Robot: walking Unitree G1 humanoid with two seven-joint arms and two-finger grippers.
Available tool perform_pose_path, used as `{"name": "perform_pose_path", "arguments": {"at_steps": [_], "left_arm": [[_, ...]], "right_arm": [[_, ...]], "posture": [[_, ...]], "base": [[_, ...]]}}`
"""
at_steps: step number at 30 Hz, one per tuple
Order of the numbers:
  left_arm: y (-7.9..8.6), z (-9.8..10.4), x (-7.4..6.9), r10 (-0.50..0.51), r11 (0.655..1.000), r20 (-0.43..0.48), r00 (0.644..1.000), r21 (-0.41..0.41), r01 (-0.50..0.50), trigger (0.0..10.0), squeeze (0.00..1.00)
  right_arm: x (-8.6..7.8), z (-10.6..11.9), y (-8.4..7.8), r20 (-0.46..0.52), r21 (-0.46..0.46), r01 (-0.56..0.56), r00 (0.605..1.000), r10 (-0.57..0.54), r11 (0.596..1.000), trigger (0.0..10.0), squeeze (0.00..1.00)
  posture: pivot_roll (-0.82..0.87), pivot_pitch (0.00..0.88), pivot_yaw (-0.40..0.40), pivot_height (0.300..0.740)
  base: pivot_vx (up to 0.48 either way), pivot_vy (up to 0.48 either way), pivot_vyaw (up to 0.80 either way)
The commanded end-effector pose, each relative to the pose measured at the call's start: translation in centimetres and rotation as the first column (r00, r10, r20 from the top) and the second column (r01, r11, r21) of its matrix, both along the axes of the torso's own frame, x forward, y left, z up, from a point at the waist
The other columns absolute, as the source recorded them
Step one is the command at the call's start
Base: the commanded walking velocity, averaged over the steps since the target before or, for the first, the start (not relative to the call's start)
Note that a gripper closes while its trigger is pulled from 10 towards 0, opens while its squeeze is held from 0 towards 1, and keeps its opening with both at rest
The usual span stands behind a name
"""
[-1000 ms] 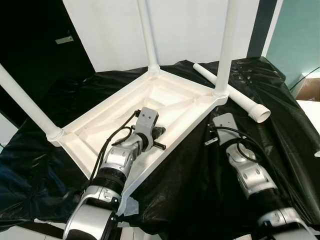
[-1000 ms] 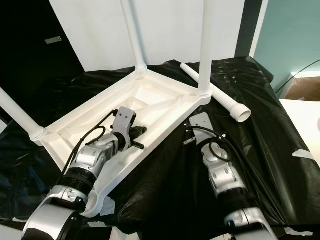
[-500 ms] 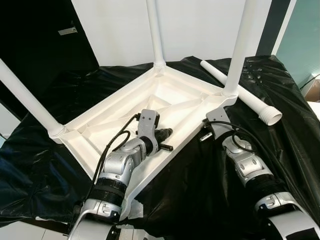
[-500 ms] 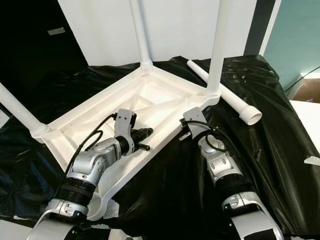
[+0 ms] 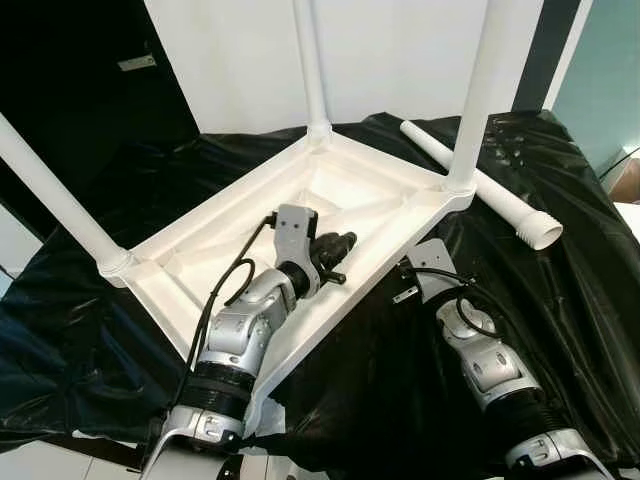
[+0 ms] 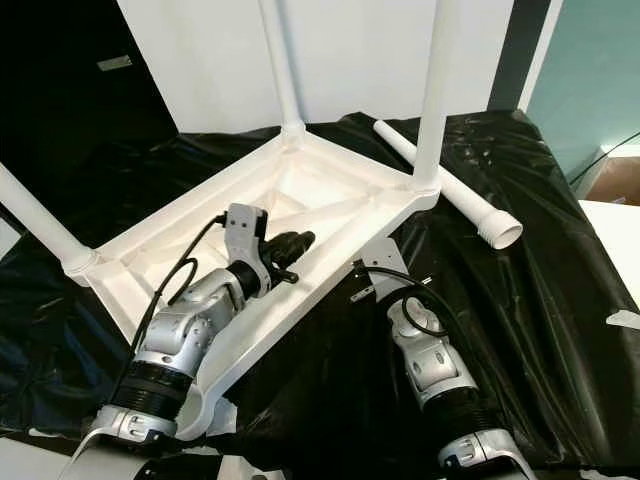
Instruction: Building children table
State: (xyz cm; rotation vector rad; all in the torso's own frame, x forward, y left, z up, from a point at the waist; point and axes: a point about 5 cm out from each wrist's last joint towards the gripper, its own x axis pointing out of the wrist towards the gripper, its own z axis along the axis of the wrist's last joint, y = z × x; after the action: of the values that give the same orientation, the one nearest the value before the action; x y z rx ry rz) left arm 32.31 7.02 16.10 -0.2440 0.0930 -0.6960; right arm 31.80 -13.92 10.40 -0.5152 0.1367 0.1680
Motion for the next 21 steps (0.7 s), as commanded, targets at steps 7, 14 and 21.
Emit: {"name": "perform_pose_path", "arguments": {"at_steps": [7, 14, 21], "left_arm": [[2.9, -2.4, 1.3, 0.03, 0.959, -0.078, 0.997, 0.282, -0.007, 10.0, 0.0], [7.5, -3.9, 2.4, 0.335, 0.859, -0.089, 0.938, 0.438, -0.265, 10.0, 0.0], [8.7, -4.0, 1.5, 0.41, 0.858, -0.114, 0.905, 0.384, -0.34, 10.0, 0.02]], "right_arm": [[-0.2, -0.6, -0.4, -0.026, -0.015, 0.002, 1.0, -0.002, 1.0, 10.0, 0.0], [-0.4, -0.1, -0.1, -0.022, -0.012, 0.009, 1.0, -0.01, 1.0, 10.0, 0.0], [-0.6, -0.3, 0.2, -0.027, -0.009, -0.004, 1.0, 0.004, 1.0, 10.0, 0.0]], "posture": [[-0.09, 0.0, 0.112, 0.74], [-0.07, 0.0, 0.107, 0.74], [-0.06, 0.0, 0.104, 0.74]], "base": [[0.0, 0.0, 0.0], [0.0, 0.0, 0.0], [0.0, 0.0, 0.0]]}}
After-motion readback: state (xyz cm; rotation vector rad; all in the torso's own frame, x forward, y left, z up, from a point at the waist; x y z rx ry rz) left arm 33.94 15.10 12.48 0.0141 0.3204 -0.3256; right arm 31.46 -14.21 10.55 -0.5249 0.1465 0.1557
